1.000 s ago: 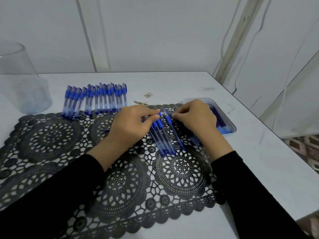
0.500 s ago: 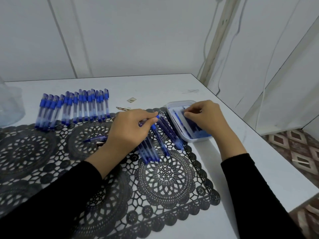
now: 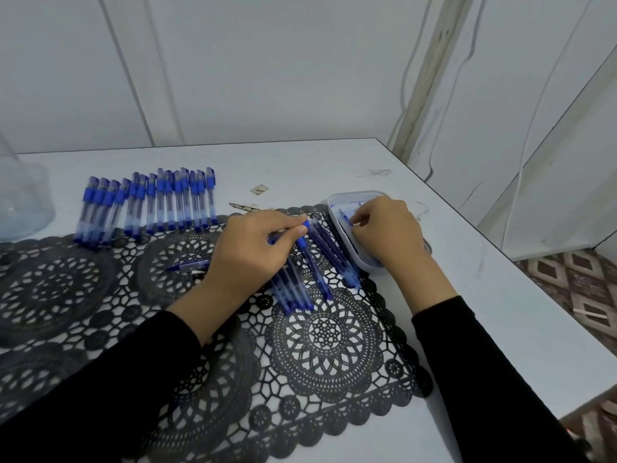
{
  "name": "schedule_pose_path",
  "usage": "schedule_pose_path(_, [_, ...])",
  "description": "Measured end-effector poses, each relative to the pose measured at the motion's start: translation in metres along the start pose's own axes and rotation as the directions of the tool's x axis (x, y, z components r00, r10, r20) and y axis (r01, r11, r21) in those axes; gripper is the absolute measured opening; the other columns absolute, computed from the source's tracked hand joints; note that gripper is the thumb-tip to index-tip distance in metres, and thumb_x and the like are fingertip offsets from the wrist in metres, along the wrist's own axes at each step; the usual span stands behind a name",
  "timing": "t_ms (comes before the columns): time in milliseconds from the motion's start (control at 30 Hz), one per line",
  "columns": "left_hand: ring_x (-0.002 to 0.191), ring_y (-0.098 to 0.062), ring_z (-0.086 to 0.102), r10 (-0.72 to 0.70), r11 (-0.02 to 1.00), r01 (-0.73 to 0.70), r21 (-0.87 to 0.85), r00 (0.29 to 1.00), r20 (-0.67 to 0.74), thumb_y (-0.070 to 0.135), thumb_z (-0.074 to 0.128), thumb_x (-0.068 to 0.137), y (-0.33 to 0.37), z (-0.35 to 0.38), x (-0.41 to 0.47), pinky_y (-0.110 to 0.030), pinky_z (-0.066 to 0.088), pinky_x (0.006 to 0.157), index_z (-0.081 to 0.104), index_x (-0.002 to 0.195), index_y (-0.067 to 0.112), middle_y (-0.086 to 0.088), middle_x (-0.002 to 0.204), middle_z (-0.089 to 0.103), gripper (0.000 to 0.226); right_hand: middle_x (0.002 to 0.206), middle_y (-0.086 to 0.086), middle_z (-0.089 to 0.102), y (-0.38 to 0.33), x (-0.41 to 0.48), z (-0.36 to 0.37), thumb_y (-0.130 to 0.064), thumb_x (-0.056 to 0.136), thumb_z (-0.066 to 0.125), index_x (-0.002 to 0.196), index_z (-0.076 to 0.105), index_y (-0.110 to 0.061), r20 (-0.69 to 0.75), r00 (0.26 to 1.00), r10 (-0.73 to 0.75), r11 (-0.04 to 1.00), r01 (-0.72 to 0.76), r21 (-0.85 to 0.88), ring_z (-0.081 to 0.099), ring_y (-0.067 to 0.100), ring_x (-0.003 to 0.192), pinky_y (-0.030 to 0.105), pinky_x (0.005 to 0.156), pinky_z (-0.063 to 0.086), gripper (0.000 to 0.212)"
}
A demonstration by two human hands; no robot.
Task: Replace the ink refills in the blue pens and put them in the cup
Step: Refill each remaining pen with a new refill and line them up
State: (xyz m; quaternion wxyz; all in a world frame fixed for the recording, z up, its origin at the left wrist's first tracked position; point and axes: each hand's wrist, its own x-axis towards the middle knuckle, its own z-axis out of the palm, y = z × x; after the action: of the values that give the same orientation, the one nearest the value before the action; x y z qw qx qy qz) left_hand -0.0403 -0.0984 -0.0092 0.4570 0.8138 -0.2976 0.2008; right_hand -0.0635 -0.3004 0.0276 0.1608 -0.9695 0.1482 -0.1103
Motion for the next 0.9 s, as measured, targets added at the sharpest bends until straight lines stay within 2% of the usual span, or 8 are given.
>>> schedule_pose_path(133, [0.090, -0.003, 0.070, 0.011, 0.997, -0.015, -0.077, 0.998, -0.061, 0.014, 0.075, 0.088, 0.002, -0.009, -0.002, -0.030, 0.059, 0.080, 0.076, 0.107, 0.010, 0.008, 0.098, 0.074, 0.020, 0.094, -0.002, 0.071, 0.006, 0.003, -0.008, -0.014, 0.084, 0.064, 0.104, 0.074, -0.021, -0.060, 0.990, 0.125, 0.921, -0.093, 0.379, 0.066, 0.016, 0.089, 0.026, 0.078, 0.054, 0.023])
schedule_pose_path(167, [0.090, -0.002, 0.070, 0.012, 0.994, -0.020, -0.104, 0.997, -0.075, 0.013, 0.075, 0.087, 0.002, -0.012, -0.003, -0.027, 0.058, 0.081, 0.076, 0.107, 0.009, 0.007, 0.098, 0.074, 0.020, 0.091, -0.004, 0.071, 0.005, 0.003, -0.012, -0.014, 0.086, 0.066, 0.108, 0.073, -0.020, -0.053, 0.988, 0.148, 0.834, -0.096, 0.543, 0.065, 0.012, 0.083, 0.021, 0.074, 0.054, 0.024])
schedule_pose_path(267, [0.090, -0.005, 0.072, 0.008, 0.984, -0.024, -0.177, 0.996, -0.089, 0.012, 0.075, 0.086, 0.006, -0.020, -0.006, -0.025, 0.058, 0.080, 0.076, 0.106, 0.006, 0.003, 0.097, 0.075, 0.020, 0.083, -0.008, 0.069, -0.006, -0.003, -0.023, -0.008, 0.090, 0.066, 0.109, 0.073, -0.014, 0.063, 0.990, 0.124, 0.417, -0.109, 0.902, 0.051, 0.003, 0.059, 0.015, 0.053, 0.043, 0.021])
schedule_pose_path(333, [0.090, -0.006, 0.072, 0.014, 0.980, -0.032, -0.195, 0.995, -0.095, 0.012, 0.075, 0.086, 0.007, -0.026, -0.009, -0.025, 0.058, 0.080, 0.075, 0.106, 0.006, 0.002, 0.096, 0.076, 0.021, 0.092, -0.008, 0.070, -0.016, -0.009, -0.024, -0.005, 0.091, 0.063, 0.107, 0.071, -0.010, 0.123, 0.991, 0.052, 0.190, -0.131, 0.973, 0.041, 0.004, 0.057, 0.017, 0.050, 0.033, 0.018])
schedule_pose_path(400, [0.090, -0.004, 0.072, 0.034, 0.982, -0.054, -0.182, 0.993, -0.111, 0.014, 0.074, 0.086, 0.008, -0.034, -0.012, -0.022, 0.057, 0.079, 0.075, 0.107, 0.008, 0.004, 0.097, 0.075, 0.022, 0.095, -0.006, 0.068, -0.026, -0.014, -0.022, -0.006, 0.091, 0.062, 0.106, 0.068, -0.010, 0.172, 0.985, 0.003, 0.001, -0.172, 0.985, 0.042, 0.006, 0.058, 0.018, 0.051, 0.033, 0.016])
schedule_pose_path(500, [0.090, 0.001, 0.070, 0.051, 0.991, -0.065, -0.113, 0.991, -0.125, 0.020, 0.073, 0.085, 0.006, -0.047, -0.019, -0.014, 0.054, 0.081, 0.072, 0.109, 0.013, 0.011, 0.098, 0.073, 0.025, 0.088, -0.004, 0.066, -0.040, -0.021, -0.017, -0.008, 0.092, 0.061, 0.099, 0.065, -0.013, 0.206, 0.978, -0.045, -0.184, -0.211, 0.960, 0.043, 0.006, 0.057, 0.018, 0.051, 0.032, 0.009])
schedule_pose_path(600, [0.089, 0.005, 0.069, 0.011, 0.995, -0.023, -0.093, 0.992, -0.123, 0.024, 0.072, 0.084, 0.001, -0.060, -0.025, -0.011, 0.052, 0.080, 0.073, 0.109, 0.014, 0.013, 0.097, 0.072, 0.026, 0.083, -0.004, 0.066, -0.050, -0.026, -0.008, -0.009, 0.093, 0.059, 0.096, 0.064, -0.014, 0.239, 0.969, -0.061, -0.229, -0.247, 0.942, 0.043, 0.006, 0.056, 0.019, 0.050, 0.030, 0.008])
schedule_pose_path(900, [0.081, 0.002, 0.070, -0.048, 0.991, 0.028, -0.128, 0.987, -0.153, 0.024, 0.071, 0.085, -0.003, -0.075, -0.034, -0.011, 0.052, 0.074, 0.074, 0.107, 0.014, 0.011, 0.093, 0.074, 0.024, 0.081, -0.006, 0.066, -0.061, -0.035, 0.002, -0.012, 0.089, 0.062, 0.098, 0.066, -0.015, 0.300, 0.946, -0.123, -0.190, -0.320, 0.928, 0.044, 0.006, 0.059, 0.019, 0.050, 0.031, 0.010])
